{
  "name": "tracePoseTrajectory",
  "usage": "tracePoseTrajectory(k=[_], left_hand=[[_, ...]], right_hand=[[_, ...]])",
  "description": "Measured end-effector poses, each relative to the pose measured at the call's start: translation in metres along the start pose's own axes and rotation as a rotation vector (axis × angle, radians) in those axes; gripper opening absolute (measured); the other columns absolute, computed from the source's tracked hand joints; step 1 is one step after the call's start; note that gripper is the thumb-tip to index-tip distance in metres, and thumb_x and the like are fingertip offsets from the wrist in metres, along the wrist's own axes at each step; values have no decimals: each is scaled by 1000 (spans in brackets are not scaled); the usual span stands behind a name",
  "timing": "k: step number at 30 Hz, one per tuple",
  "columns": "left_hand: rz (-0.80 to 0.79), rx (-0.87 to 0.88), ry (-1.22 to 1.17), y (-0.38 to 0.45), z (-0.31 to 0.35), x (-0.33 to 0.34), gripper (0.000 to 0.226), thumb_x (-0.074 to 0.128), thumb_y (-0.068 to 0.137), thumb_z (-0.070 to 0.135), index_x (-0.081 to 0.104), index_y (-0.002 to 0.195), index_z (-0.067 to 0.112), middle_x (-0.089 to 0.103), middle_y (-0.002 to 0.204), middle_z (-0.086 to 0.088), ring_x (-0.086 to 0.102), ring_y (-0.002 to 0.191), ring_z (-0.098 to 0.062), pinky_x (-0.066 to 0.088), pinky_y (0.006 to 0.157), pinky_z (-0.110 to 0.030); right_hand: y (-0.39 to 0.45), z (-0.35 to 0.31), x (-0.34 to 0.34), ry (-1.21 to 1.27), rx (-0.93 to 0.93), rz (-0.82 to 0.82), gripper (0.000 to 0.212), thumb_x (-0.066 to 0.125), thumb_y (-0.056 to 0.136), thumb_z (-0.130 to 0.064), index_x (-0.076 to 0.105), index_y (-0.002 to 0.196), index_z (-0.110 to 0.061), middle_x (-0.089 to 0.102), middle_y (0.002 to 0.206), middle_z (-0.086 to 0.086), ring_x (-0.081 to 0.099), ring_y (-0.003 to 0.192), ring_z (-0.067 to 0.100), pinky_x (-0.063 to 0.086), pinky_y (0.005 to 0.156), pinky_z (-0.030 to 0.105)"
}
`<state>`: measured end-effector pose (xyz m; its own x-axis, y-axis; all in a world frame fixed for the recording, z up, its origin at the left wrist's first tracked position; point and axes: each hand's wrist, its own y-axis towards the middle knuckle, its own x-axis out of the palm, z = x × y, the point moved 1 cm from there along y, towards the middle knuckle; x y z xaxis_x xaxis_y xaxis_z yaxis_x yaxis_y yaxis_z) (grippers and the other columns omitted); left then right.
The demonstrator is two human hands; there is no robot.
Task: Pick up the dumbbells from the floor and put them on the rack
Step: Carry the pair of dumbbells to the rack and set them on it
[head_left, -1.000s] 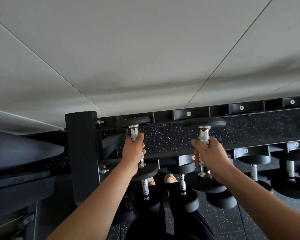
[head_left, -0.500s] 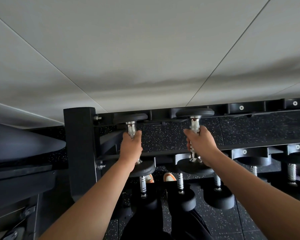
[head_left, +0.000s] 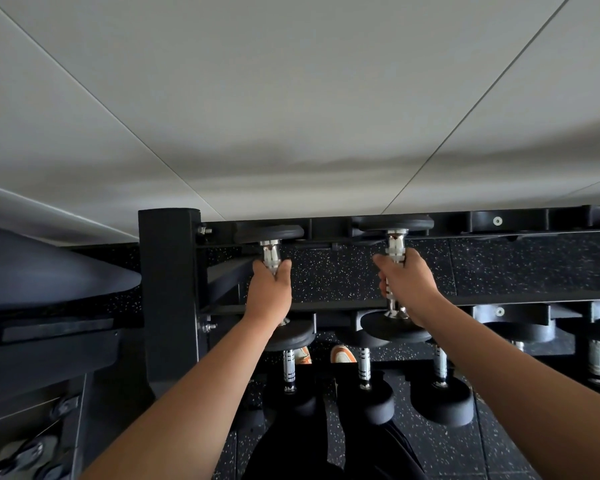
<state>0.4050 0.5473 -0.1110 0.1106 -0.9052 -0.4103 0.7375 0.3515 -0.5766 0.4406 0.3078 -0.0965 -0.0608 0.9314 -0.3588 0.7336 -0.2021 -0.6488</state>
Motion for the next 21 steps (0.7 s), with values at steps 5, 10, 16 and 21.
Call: tracePoseTrajectory(k=[5,10,16,21], left_hand=[[3,29,26,0,1,0,34,50,98,37,40,111,7,55,76,-11,57,62,-40,54,66,-59],[14,34,40,-1,-1,0,34,50,98,38,40,110,8,54,73,-6,54,57,-27,53,61,-53],[27,36,65,-2,-1,1,34,50,98,40,41,109,9,56,72,-7,57,56,-27,54,59,-51],[45,35,77,-3,-2,1,36,50,98,41,41,109,8,58,75,-8,58,59,-29,55,59,-52]], right_hand=[[6,4,-1,-8,1,2,22,67,95,-35,53,100,-19,66,77,3,60,55,12,53,50,28],[8,5,0,-40,-5,-9,26,67,96,-38,52,103,-18,67,81,4,61,57,13,54,51,29],[8,5,-2,-68,-9,-27,24,66,96,-41,51,100,-22,69,85,3,65,60,12,53,51,28],[7,7,-1,-142,-27,-14,27,63,97,-44,51,106,-20,71,87,4,70,70,17,54,58,34]])
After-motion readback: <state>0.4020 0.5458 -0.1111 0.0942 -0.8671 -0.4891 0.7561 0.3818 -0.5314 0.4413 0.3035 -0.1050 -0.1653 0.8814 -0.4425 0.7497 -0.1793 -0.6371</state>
